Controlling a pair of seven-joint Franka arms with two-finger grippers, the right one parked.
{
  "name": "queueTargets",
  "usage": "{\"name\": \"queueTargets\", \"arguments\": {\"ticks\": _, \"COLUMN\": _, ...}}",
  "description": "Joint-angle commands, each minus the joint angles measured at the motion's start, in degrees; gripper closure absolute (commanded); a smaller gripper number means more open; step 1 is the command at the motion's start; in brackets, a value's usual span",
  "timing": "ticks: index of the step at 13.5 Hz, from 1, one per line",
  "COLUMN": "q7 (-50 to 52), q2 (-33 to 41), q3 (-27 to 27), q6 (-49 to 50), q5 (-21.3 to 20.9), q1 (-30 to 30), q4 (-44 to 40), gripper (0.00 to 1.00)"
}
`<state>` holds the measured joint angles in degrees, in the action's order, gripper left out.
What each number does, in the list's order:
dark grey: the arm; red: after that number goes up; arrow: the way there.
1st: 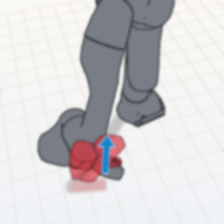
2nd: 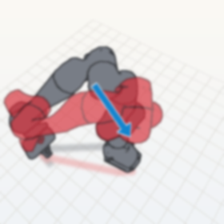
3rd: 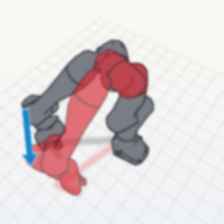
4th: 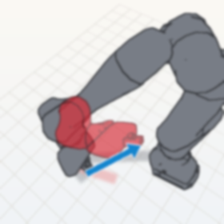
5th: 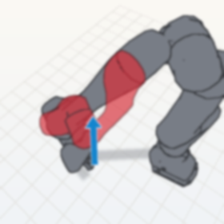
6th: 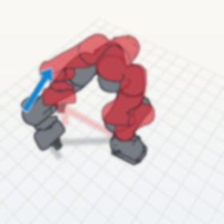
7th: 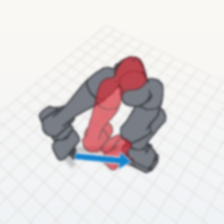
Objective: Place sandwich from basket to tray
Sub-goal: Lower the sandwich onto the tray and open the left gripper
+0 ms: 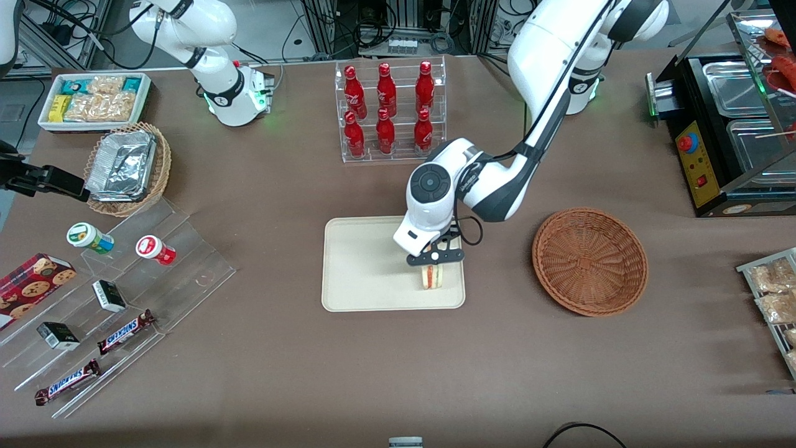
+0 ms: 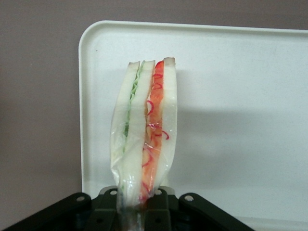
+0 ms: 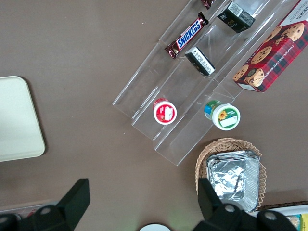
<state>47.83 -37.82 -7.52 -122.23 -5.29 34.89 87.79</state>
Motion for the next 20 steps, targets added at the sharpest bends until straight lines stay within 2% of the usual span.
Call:
{"name": "queueTargets", "arguments": {"ticks": 1, "q7": -1.3, "q2": -2.0, "q3": 0.2, "q6": 0.4, "q5": -0.1, "q1": 0.6, "q4": -2.6, "gripper": 1.0}}
{"name": "queueTargets", "arguments": {"ticks": 9, "q7": -2.0, "q2": -5.3, "q3": 0.2, "q6": -1.0, "q5": -0.2, "q1": 1.1, "q4": -3.9, "gripper": 1.0}}
{"name": "queueTargets", "arguments": {"ticks": 10, "q7": -2.0, "q2": -5.6, "q3": 0.2, "q6": -1.1, "q5": -0.2, "q1": 1.1, "q4": -4.4, "gripper": 0.77}}
{"name": "queueTargets", "arguments": {"ticks": 11, "q7": -2.1, "q2": -6.0, "q3": 0.2, "q6": -1.3, "q5": -0.2, "q1": 1.1, "q4": -4.6, "gripper": 0.2}}
{"name": "queueTargets", "arguments": {"ticks": 12, "q7": -1.6, "q2": -6.1, "q3": 0.2, "q6": -2.2, "q5": -0.2, "q1": 1.3, "q4": -4.6, "gripper": 0.0}}
{"name": "queueTargets", "arguments": {"ticks": 20, "q7": -1.4, "q2": -5.3, "q3": 0.3, "q6": -2.7, "q5": -0.2, "q1": 1.4, "q4": -4.7, "gripper": 0.0}}
